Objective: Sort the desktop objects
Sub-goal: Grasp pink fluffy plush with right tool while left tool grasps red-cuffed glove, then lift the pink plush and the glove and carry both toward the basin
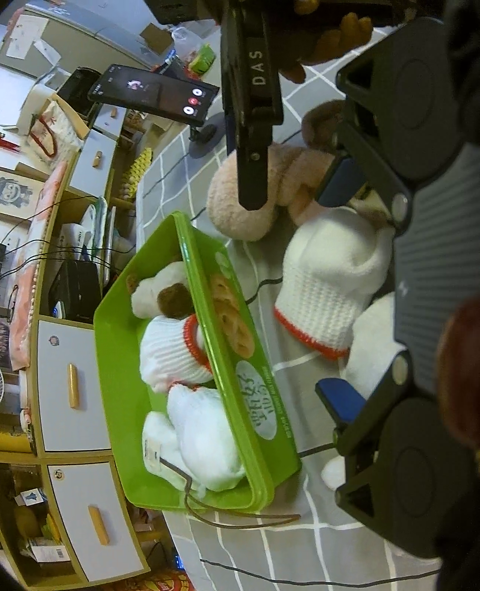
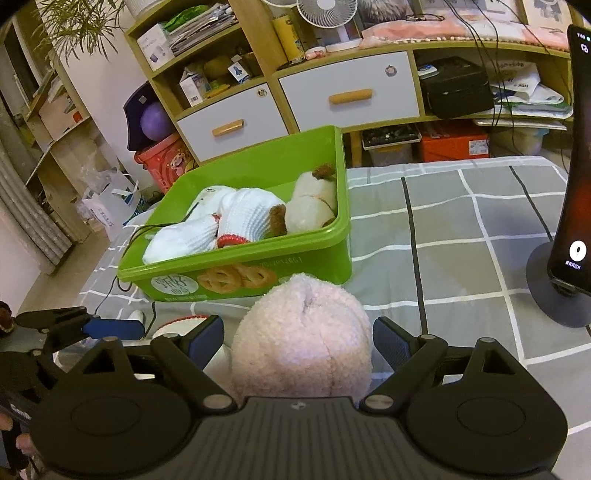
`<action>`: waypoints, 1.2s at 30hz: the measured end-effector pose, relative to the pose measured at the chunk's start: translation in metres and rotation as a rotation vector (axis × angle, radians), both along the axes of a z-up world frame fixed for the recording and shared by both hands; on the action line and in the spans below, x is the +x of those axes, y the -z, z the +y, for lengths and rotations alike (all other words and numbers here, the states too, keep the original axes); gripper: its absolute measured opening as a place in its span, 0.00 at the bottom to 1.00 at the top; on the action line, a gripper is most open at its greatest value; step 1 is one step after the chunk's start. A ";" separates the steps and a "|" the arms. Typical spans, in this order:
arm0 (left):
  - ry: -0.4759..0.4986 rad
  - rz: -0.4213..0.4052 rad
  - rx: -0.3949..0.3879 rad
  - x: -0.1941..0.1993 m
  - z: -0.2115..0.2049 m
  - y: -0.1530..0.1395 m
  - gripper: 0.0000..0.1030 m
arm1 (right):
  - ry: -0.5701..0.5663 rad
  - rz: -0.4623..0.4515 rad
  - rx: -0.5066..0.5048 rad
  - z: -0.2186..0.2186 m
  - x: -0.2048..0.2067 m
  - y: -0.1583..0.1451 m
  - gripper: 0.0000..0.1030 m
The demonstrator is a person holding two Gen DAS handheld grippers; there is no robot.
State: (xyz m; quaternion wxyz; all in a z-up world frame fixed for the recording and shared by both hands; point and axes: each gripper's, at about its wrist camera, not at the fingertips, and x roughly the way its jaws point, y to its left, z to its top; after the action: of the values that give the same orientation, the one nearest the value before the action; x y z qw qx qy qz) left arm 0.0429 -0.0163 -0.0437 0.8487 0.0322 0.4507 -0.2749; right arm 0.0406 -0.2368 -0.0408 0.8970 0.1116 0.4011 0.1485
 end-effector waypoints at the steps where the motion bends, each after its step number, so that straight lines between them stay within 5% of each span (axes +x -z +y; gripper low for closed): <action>1: 0.000 0.000 0.006 0.000 -0.001 0.001 0.99 | -0.001 0.002 -0.001 0.000 0.000 0.001 0.86; 29: 0.041 -0.033 0.063 -0.002 -0.020 0.016 0.97 | -0.025 0.032 -0.012 0.008 0.007 0.027 0.86; 36: 0.033 -0.067 0.052 0.001 -0.022 0.015 0.91 | -0.037 0.001 -0.012 0.005 0.005 0.028 0.74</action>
State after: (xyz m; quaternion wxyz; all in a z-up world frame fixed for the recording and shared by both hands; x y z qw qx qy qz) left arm 0.0436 -0.0379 -0.0590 0.8576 0.0710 0.4282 -0.2760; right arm 0.0458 -0.2319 -0.0691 0.8945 0.0988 0.4047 0.1625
